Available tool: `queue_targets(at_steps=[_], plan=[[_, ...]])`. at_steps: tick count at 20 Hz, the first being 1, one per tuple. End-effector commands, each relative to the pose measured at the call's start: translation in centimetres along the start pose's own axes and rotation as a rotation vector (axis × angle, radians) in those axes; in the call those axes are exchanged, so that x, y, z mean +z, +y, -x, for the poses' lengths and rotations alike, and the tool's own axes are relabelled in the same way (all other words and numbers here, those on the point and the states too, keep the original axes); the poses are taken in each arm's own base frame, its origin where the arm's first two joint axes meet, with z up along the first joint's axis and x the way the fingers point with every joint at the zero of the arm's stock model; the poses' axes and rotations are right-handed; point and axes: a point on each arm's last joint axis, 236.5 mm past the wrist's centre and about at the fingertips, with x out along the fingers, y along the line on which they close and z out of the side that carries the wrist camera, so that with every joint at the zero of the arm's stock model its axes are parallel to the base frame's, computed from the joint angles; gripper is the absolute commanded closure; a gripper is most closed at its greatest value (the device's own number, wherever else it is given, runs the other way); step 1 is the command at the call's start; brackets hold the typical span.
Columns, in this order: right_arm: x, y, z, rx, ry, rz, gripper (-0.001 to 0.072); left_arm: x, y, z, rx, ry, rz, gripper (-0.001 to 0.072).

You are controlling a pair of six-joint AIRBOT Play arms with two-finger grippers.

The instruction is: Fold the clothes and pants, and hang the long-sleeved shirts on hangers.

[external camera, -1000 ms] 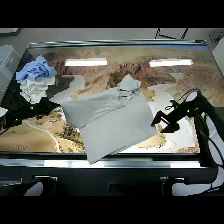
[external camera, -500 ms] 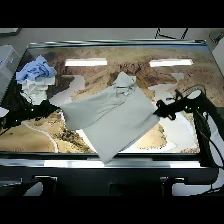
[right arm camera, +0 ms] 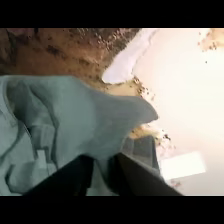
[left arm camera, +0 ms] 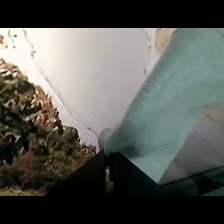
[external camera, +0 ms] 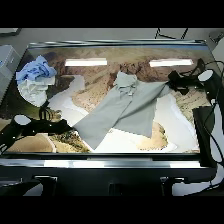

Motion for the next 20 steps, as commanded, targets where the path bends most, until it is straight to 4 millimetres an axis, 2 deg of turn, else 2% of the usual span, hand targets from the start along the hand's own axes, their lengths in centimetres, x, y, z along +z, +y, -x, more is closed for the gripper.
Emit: queue_targets(at_steps=[1,2,4,6,8,10,13,15,16,17,18,19,20], plan=[[-7.4,-4.6,0.4,-0.162,0.346,0.115,0.0183,-2.0,-0.4,-2.3,-0.012,0.061,0.017,0.0678],[-9.4,-6.7,1.6,-0.236,0.453,0.179,0.0088,-1.6,-0.6,-2.2,-0.022,0.049,0.025,0.0678],[-13.7,-10.4,4.2,-0.361,0.664,0.201,0.0089,-1.0,-0.7,-1.9,-0.027,0.033,0.029,0.0678],[-18.9,-11.4,4.8,-0.338,0.835,0.149,0.0090,-0.7,-0.6,-1.8,-0.027,0.024,0.030,0.0678],[-23.1,-10.1,3.3,-0.195,0.868,0.063,0.0092,-0.7,-0.7,-1.8,-0.029,0.027,0.029,0.0678],[-25.4,-8.9,2.0,-0.095,0.856,-0.015,0.0092,-0.7,-0.7,-1.7,-0.029,0.027,0.029,0.0678],[-26.3,-7.7,0.4,-0.020,0.815,-0.078,0.0106,-0.5,-1.0,-1.5,-0.032,0.017,0.021,0.0678],[-26.9,-6.5,-0.9,-0.017,0.783,-0.033,0.0115,-0.1,-1.5,-1.3,-0.049,0.004,0.026,0.0678],[-27.5,-5.7,-1.5,-0.020,0.773,0.006,0.0211,0.2,-1.8,-1.1,-0.056,-0.004,0.022,0.0678],[-28.1,-4.7,-2.0,-0.017,0.769,0.046,0.0482,0.7,-2.4,-0.6,-0.067,-0.017,0.012,0.0678],[-28.4,-3.7,-2.1,-0.006,0.772,0.076,0.0666,1.4,-3.3,0.1,-0.079,-0.036,-0.031,0.0679],[-27.8,-2.3,-1.8,0.019,0.764,0.129,0.0673,2.9,-4.9,1.5,-0.095,-0.079,-0.102,0.0680],[-26.3,-0.8,-1.1,0.050,0.735,0.184,0.0673,4.7,-7.0,3.6,-0.113,-0.145,-0.182,0.0680]])
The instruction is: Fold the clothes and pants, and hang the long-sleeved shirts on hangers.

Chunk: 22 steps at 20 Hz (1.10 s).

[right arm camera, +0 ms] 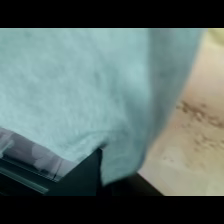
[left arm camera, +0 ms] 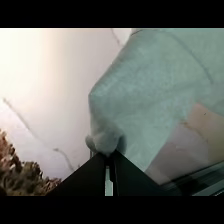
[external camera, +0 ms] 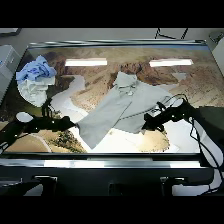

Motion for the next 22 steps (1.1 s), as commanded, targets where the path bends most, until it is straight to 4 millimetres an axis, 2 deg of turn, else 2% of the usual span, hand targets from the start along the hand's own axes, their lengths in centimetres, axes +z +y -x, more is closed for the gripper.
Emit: queue_targets(at_steps=[1,2,3,4,5,6,7,8,9,10,11,13,15,16,18,19,20,22], plan=[[1.9,5.2,3.9,0.025,-0.102,0.174,0.0673,5.8,-6.4,5.5,-0.058,-0.187,-0.247,0.0680],[3.4,7.3,7.8,0.034,-0.202,0.237,0.0674,8.8,-10.0,9.3,-0.075,-0.310,-0.364,0.0680],[5.1,10.2,13.5,0.049,-0.355,0.313,0.0674,11.8,-14.4,14.7,-0.094,-0.472,-0.465,0.0680],[6.0,13.3,20.0,0.069,-0.532,0.387,0.0673,14.2,-18.7,20.8,-0.112,-0.649,-0.545,0.0680],[5.8,16.8,28.1,0.092,-0.755,0.470,0.0673,15.6,-23.0,27.7,-0.134,-0.839,-0.608,0.0680],[3.8,20.3,36.5,0.115,-0.992,0.552,0.0673,15.9,-27.2,35.5,-0.168,-1.046,-0.653,0.0680],[0.5,23.1,43.7,0.132,-1.210,0.629,0.0673,14.8,-30.6,42.5,-0.207,-1.221,-0.684,0.0680],[-3.8,25.4,49.3,0.134,-1.394,0.708,0.0672,13.0,-32.9,47.5,-0.240,-1.334,-0.710,0.0680],[-8.9,27.1,53.6,0.138,-1.555,0.773,0.0672,10.7,-34.7,50.7,-0.272,-1.396,-0.733,0.0680],[-13.9,28.5,56.4,0.172,-1.680,0.819,0.0672,8.3,-36.2,52.7,-0.308,-1.426,-0.754,0.0680],[-17.8,29.1,58.0,0.197,-1.762,0.851,0.0672,6.2,-37.2,53.8,-0.334,-1.442,-0.775,0.0680],[-24.2,29.8,59.7,0.230,-1.877,0.904,0.0672,2.8,-38.4,55.3,-0.368,-1.478,-0.817,0.0679],[-27.4,30.0,60.5,0.253,-1.942,0.927,0.0672,0.5,-39.1,57.2,-0.361,-1.553,-0.865,0.0679],[-28.0,30.0,60.7,0.257,-1.956,0.931,0.0672,-0.1,-39.2,58.0,-0.345,-1.591,-0.888,0.0679],[-27.0,29.8,60.3,0.236,-1.929,0.924,0.0672,0.0,-38.9,58.1,-0.285,-1.612,-0.918,0.0679],[-25.5,29.6,59.5,0.214,-1.885,0.915,0.0672,1.1,-38.2,57.1,-0.242,-1.582,-0.915,0.0680],[-23.2,29.1,58.3,0.180,-1.819,0.894,0.0672,2.5,-37.2,55.5,-0.196,-1.535,-0.907,0.0680],[-16.7,27.0,54.4,0.096,-1.625,0.824,0.0672,6.7,-33.8,50.4,-0.101,-1.382,-0.855,0.0679]])
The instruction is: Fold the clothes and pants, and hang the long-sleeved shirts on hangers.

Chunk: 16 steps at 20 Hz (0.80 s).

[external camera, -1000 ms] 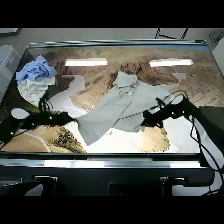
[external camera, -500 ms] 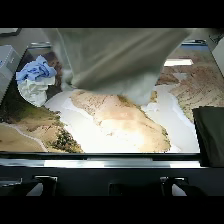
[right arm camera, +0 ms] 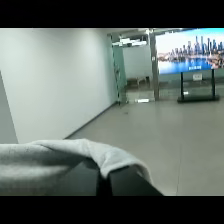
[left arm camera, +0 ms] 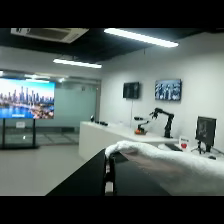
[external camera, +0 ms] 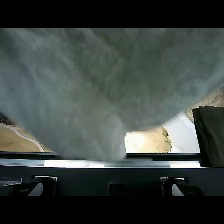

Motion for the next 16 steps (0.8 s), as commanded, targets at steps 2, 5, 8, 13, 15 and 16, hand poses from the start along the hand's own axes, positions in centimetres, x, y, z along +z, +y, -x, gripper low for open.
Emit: queue_targets(at_steps=[2,5,8,13,15,16], plan=[[-14.3,-6.2,-5.1,-0.072,0.433,-0.084,0.0673,-12.5,6.1,-2.5,0.095,0.287,0.047,0.0679],[-27.9,-12.3,-9.3,-0.139,0.715,-0.225,0.0672,-24.9,12.6,-4.2,0.194,0.456,0.112,0.0678],[-39.7,-16.2,-11.6,-0.226,0.900,-0.480,0.0673,-37.5,16.9,-4.4,0.279,0.609,0.207,0.0679],[-52.7,-14.1,-11.0,-0.205,1.196,-0.813,0.0672,-54.4,15.1,-3.0,0.246,0.931,0.394,0.0678],[-57.0,-12.0,-9.2,-0.188,1.354,-0.795,0.0672,-59.1,12.4,-1.3,0.213,1.069,0.485,0.0678],[-58.7,-11.2,-8.7,-0.186,1.407,-0.777,0.0672,-60.9,11.0,-0.2,0.190,1.141,0.520,0.0678]])
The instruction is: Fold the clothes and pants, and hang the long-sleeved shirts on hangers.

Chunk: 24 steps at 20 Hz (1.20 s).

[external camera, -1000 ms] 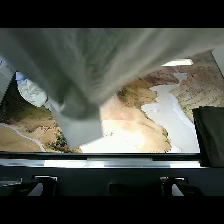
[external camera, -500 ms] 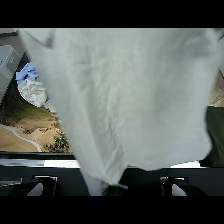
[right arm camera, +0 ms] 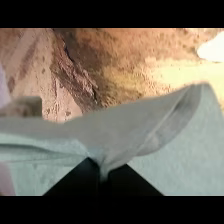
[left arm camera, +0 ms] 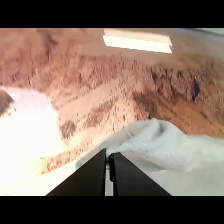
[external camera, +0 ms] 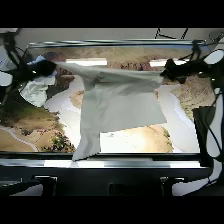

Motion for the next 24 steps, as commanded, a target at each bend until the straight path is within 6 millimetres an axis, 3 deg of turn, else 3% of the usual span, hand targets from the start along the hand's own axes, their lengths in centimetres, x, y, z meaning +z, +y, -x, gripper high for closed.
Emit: queue_targets(at_steps=[1,2,3,4,5,6,7,9,11,14,15,17,19,23,24], plan=[[-5.5,-1.0,-6.2,-0.036,0.232,-0.038,0.0672,-9.9,-1.3,-4.2,-0.067,0.313,0.099,0.0678],[-5.6,-0.8,-6.7,-0.037,0.231,-0.033,0.0671,-11.4,-1.5,-4.2,-0.079,0.372,0.115,0.0677],[-5.0,-0.8,-6.5,-0.036,0.208,-0.036,0.0618,-12.0,-1.3,-3.7,-0.080,0.407,0.131,0.0628],[-4.1,-1.2,-5.4,-0.038,0.183,-0.043,0.0419,-12.0,-0.7,-2.9,-0.081,0.431,0.143,0.0471],[-3.1,-2.5,-3.6,-0.058,0.162,-0.039,0.0166,-11.8,0.3,-1.6,-0.078,0.462,0.155,0.0231],[-2.5,-4.6,-1.5,-0.097,0.153,-0.027,0.0081,-11.8,2.0,0.1,-0.058,0.511,0.188,0.0084],[-2.5,-8.1,0.9,-0.181,0.166,-0.042,0.0082,-12.3,3.9,1.9,-0.021,0.574,0.239,0.0084],[-4.7,-15.1,4.8,-0.350,0.267,-0.127,0.0105,-16.1,7.3,6.0,0.067,0.765,0.367,0.0085],[-8.1,-18.6,5.4,-0.372,0.377,-0.233,0.0105,-21.6,7.8,8.3,0.084,0.926,0.436,0.0123],[-12.5,-19.7,2.9,-0.315,0.492,-0.278,0.0066,-28.5,4.3,7.0,-0.015,0.987,0.515,0.0122],[-13.4,-19.4,1.9,-0.281,0.512,-0.276,0.0022,-30.2,2.9,6.3,-0.049,0.983,0.535,0.0123],[-14.4,-19.1,0.3,-0.235,0.515,-0.281,0.0021,-32.3,0.9,4.8,-0.074,0.953,0.565,0.0124],[-14.3,-19.4,-0.7,-0.223,0.483,-0.294,0.0022,-33.0,0.0,3.7,-0.069,0.932,0.554,0.0124],[-14.5,-19.6,-1.9,-0.202,0.470,-0.310,0.0022,-32.3,-0.5,1.6,-0.060,0.852,0.569,0.0130],[-14.5,-19.3,-2.3,-0.180,0.465,-0.315,0.0023,-32.3,-0.4,1.3,-0.047,0.837,0.572,0.0259]])
